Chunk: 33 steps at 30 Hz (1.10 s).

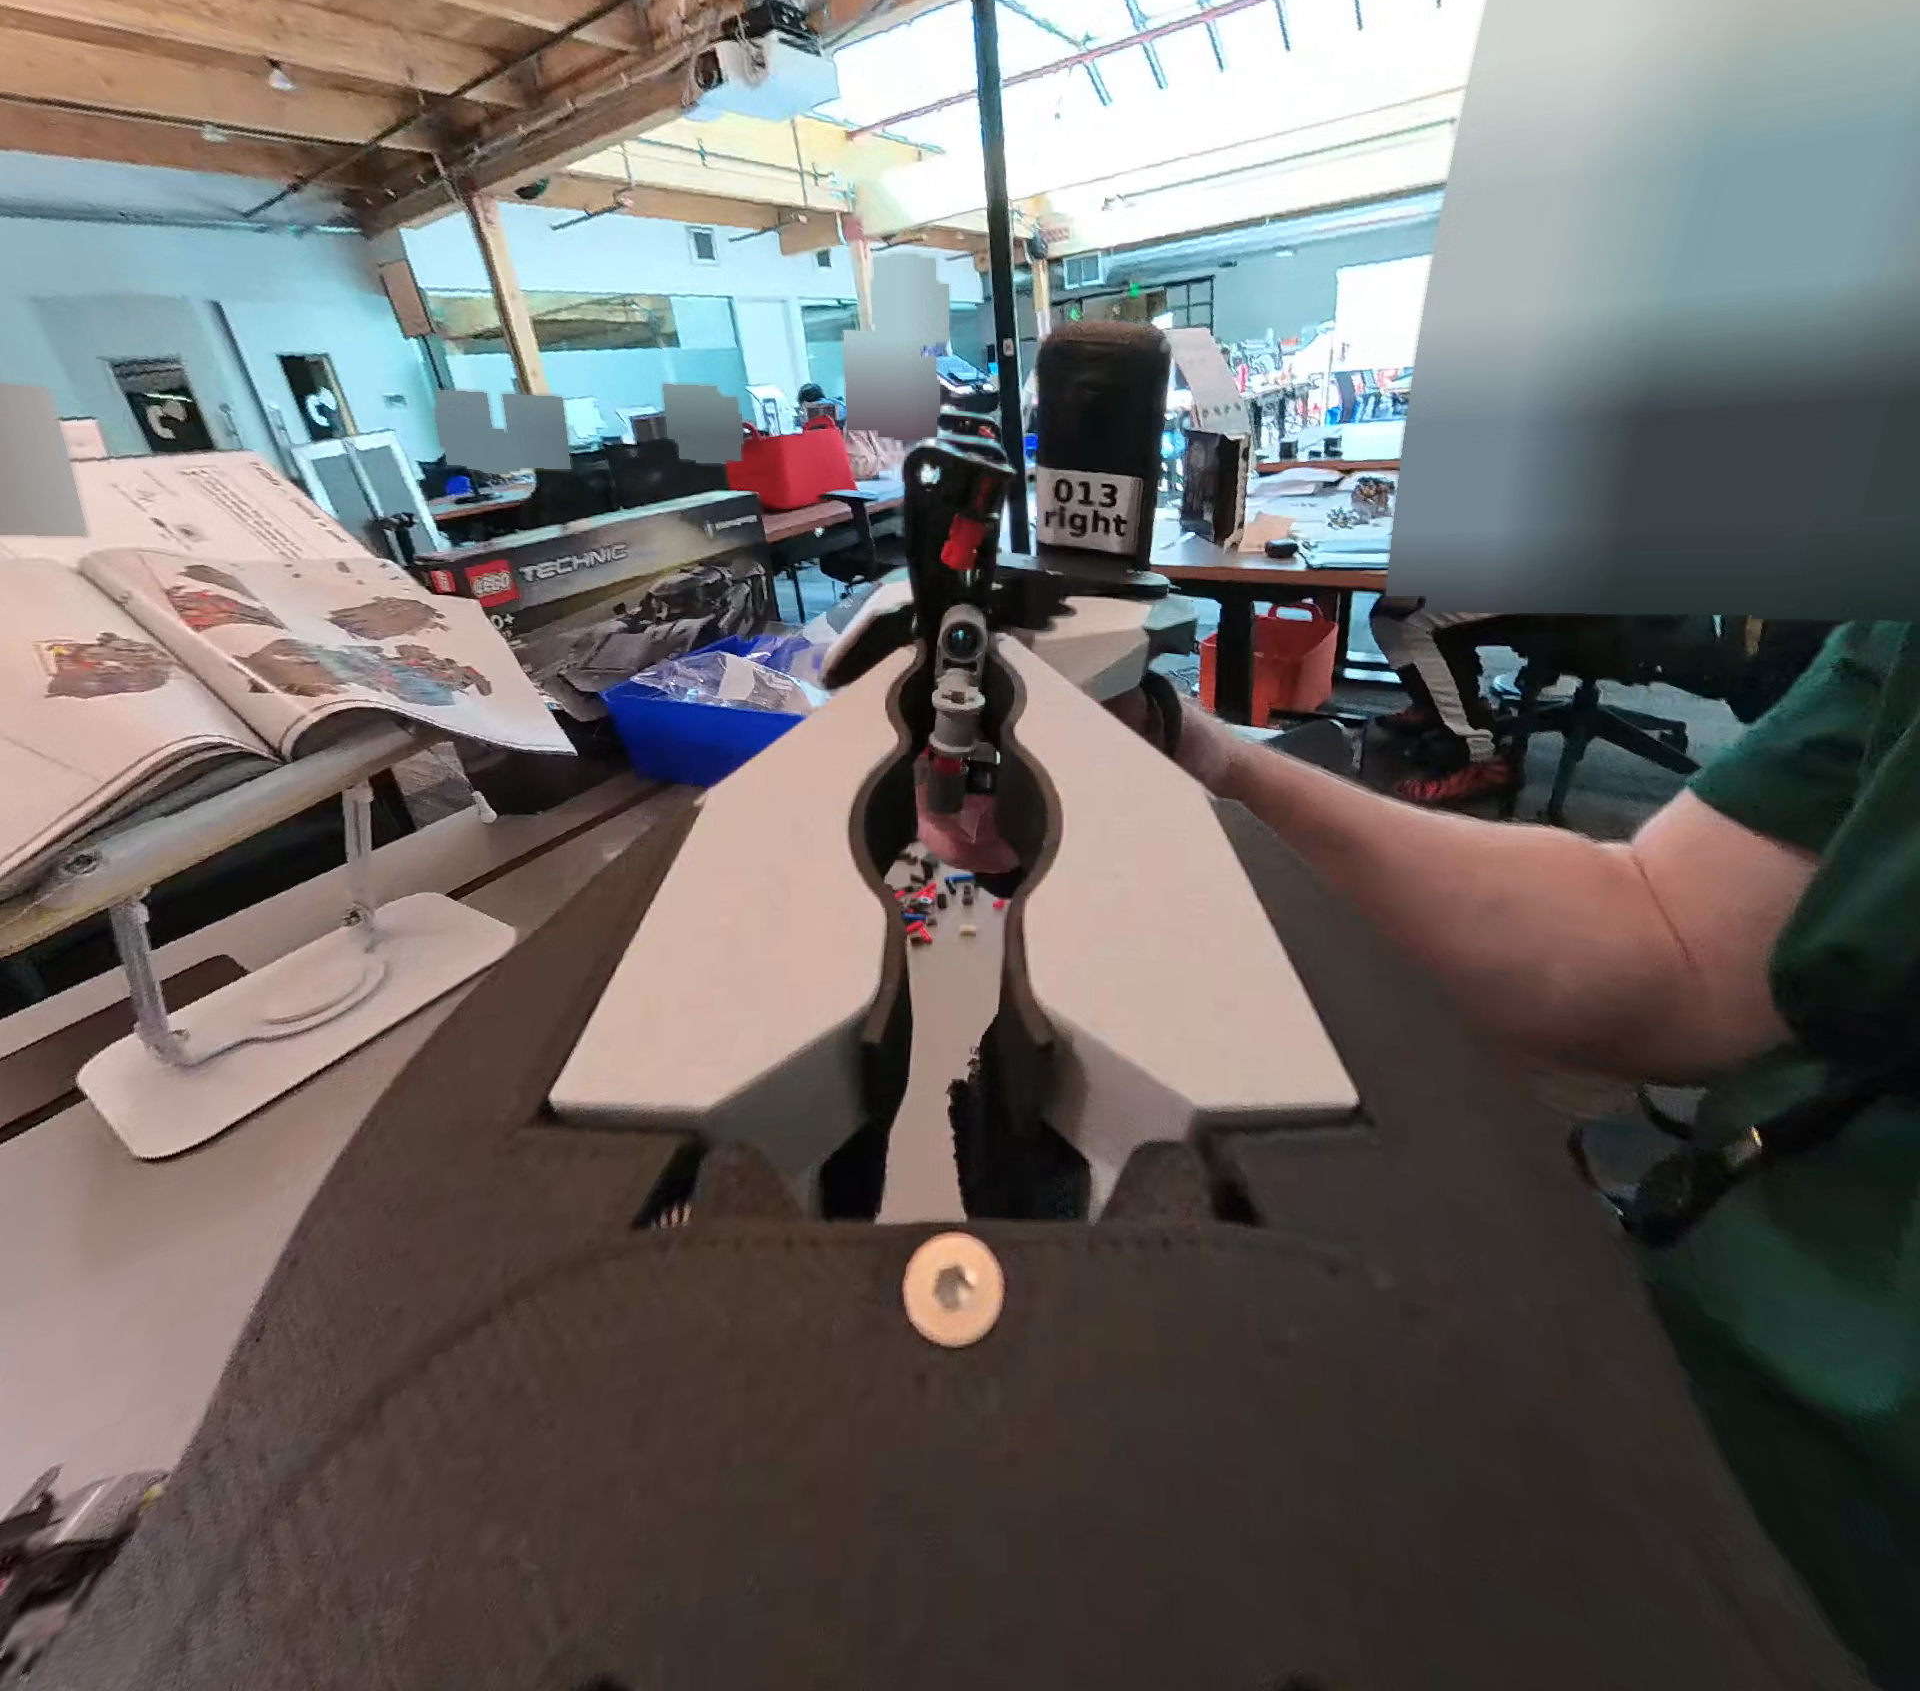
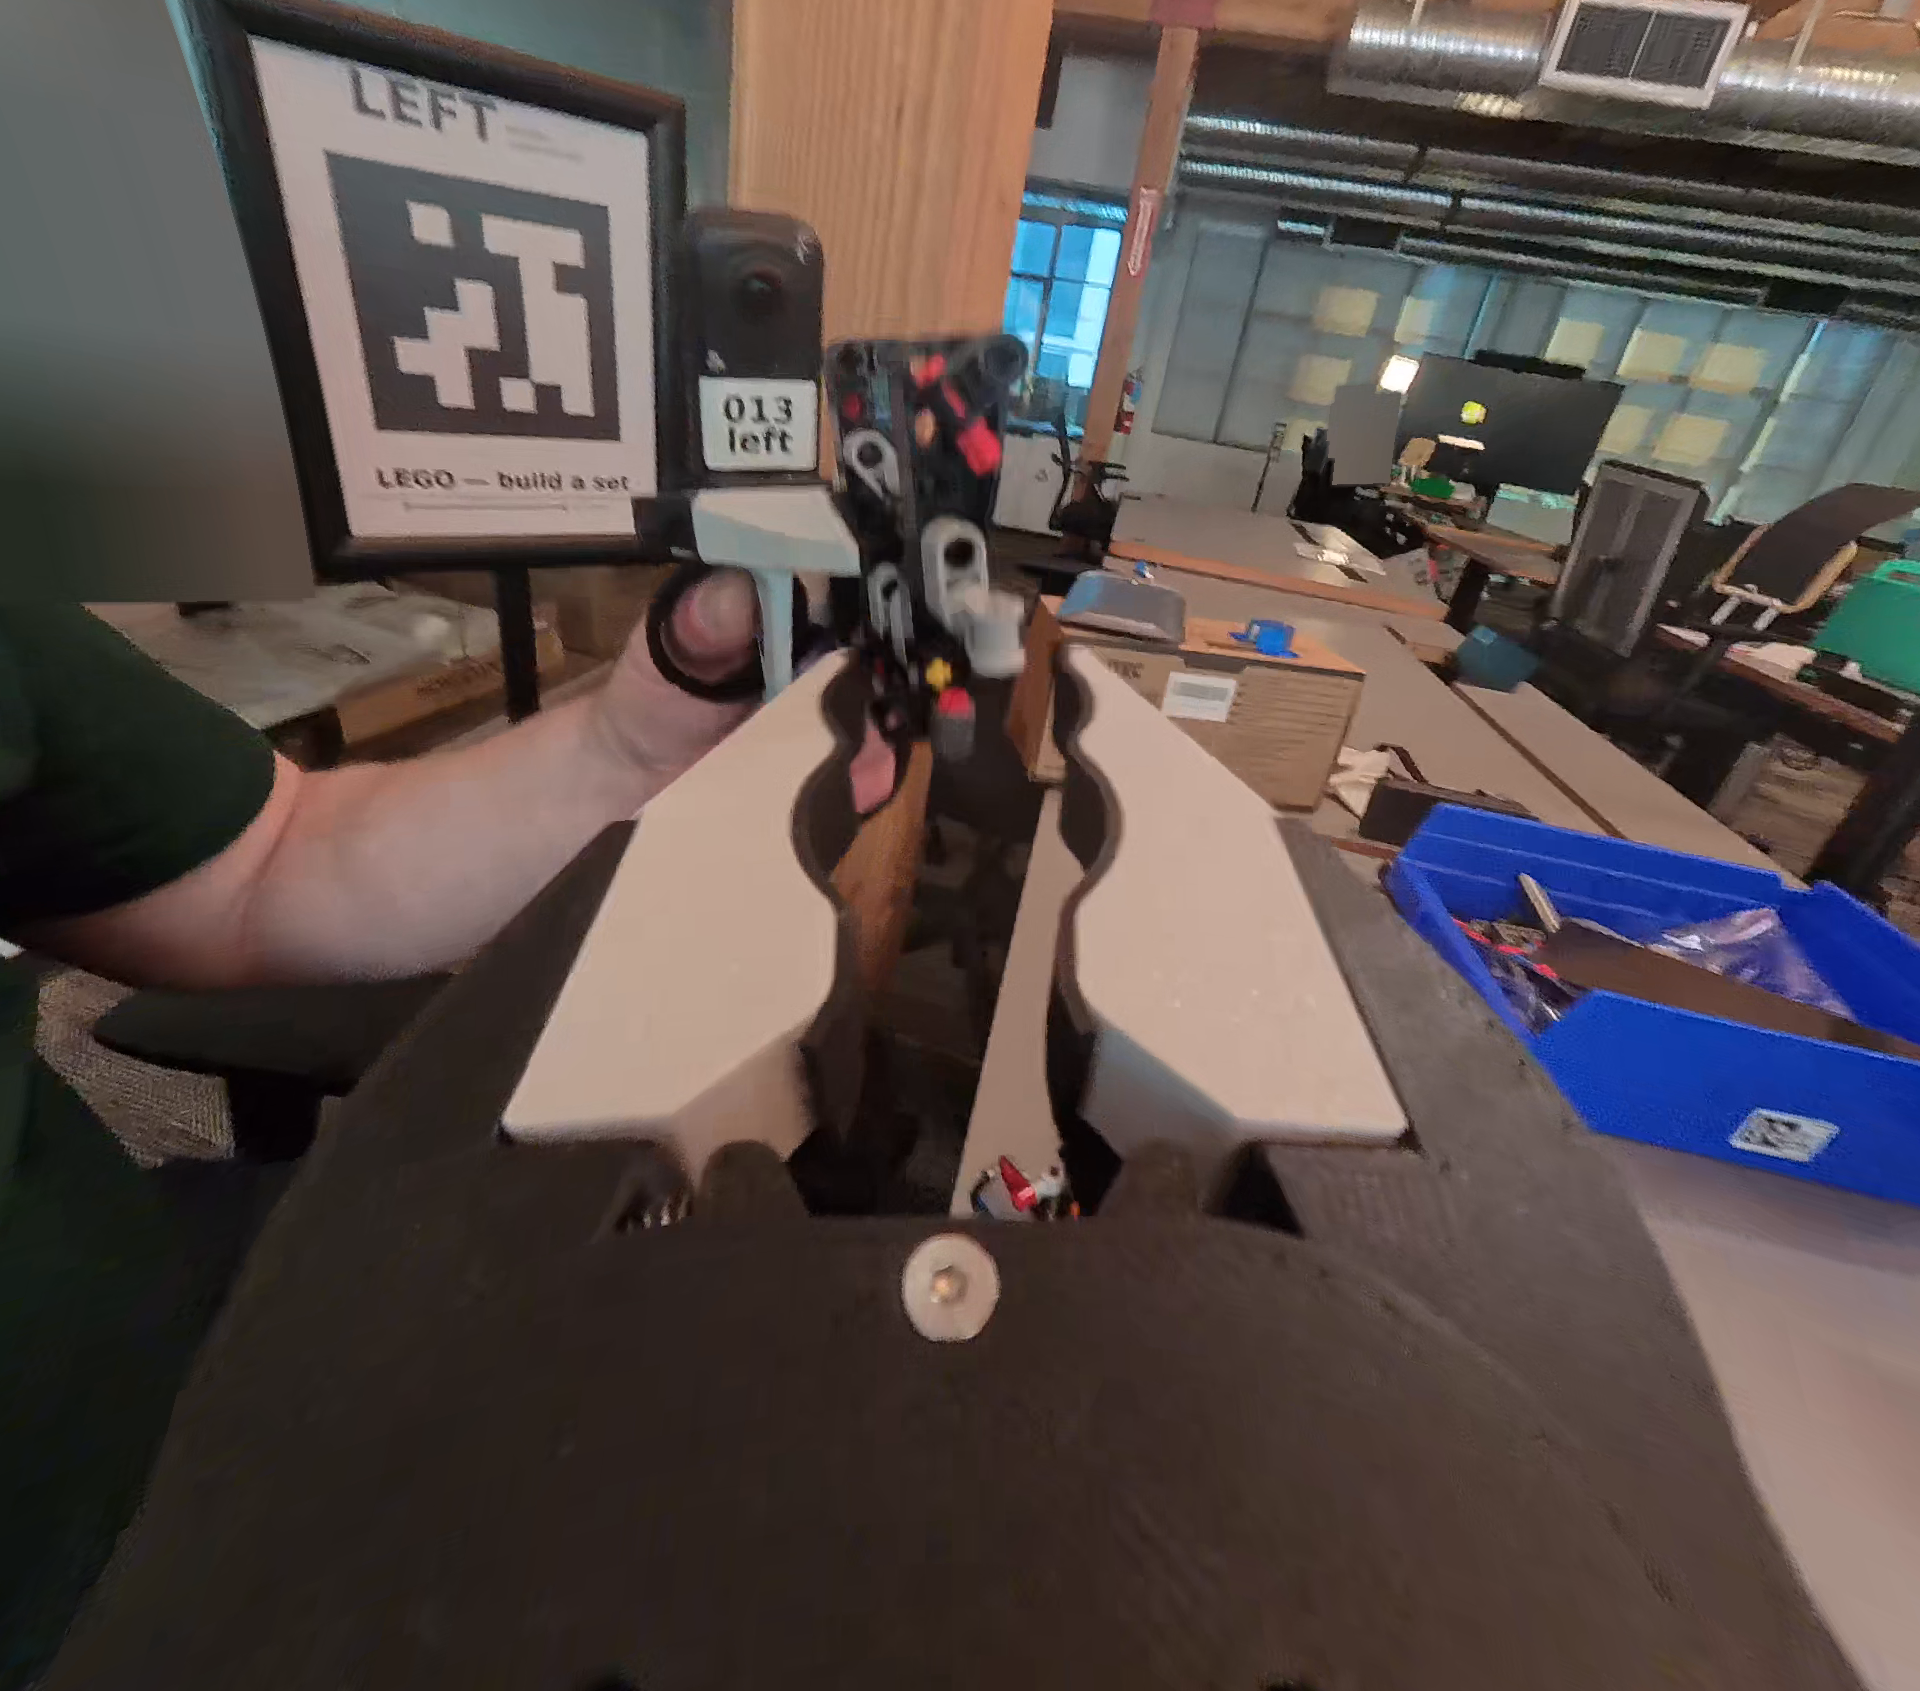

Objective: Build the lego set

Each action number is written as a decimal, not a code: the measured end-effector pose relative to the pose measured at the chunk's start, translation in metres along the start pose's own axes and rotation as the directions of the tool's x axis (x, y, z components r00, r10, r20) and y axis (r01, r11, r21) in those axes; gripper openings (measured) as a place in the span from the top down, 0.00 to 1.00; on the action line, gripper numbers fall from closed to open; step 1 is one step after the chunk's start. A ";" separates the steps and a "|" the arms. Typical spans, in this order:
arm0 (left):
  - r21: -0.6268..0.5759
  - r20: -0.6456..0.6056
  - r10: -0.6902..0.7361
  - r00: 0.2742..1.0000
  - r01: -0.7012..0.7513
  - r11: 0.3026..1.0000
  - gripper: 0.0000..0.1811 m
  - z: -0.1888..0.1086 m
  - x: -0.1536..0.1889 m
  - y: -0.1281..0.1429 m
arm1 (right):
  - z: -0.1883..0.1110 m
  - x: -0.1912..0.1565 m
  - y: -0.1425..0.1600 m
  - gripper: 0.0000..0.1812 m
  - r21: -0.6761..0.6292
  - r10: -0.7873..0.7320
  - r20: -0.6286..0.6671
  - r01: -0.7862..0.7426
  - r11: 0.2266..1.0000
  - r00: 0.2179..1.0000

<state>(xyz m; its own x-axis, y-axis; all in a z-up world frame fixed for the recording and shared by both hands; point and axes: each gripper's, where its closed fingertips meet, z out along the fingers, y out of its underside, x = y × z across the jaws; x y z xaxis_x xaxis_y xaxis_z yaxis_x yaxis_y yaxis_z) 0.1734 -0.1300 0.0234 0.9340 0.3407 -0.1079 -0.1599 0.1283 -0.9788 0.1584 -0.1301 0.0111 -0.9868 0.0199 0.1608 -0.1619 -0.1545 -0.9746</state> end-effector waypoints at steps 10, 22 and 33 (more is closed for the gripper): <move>-0.010 -0.012 0.009 1.000 -0.009 1.000 0.82 0.006 0.002 0.009 | -0.023 -0.009 0.001 0.97 -0.080 -0.012 0.013 0.013 0.997 1.000; -0.562 -0.113 0.647 0.754 -0.586 0.584 0.87 0.012 -0.007 0.024 | -0.027 -0.004 0.022 0.98 -0.529 -0.511 0.022 0.444 0.723 0.859; -0.564 -0.195 0.532 0.824 -0.538 0.626 0.96 0.013 0.010 0.033 | -0.023 -0.013 0.018 0.96 -0.555 -0.559 0.093 0.509 0.658 0.824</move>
<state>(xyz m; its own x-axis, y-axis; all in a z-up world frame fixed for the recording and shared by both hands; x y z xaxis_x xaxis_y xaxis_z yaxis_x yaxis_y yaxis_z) 0.1728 -0.1100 -0.0077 0.7472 0.1670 -0.6433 -0.4221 -0.6284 -0.6534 0.1679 -0.1107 -0.0124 -0.7222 0.0107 0.6916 -0.6119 0.4562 -0.6461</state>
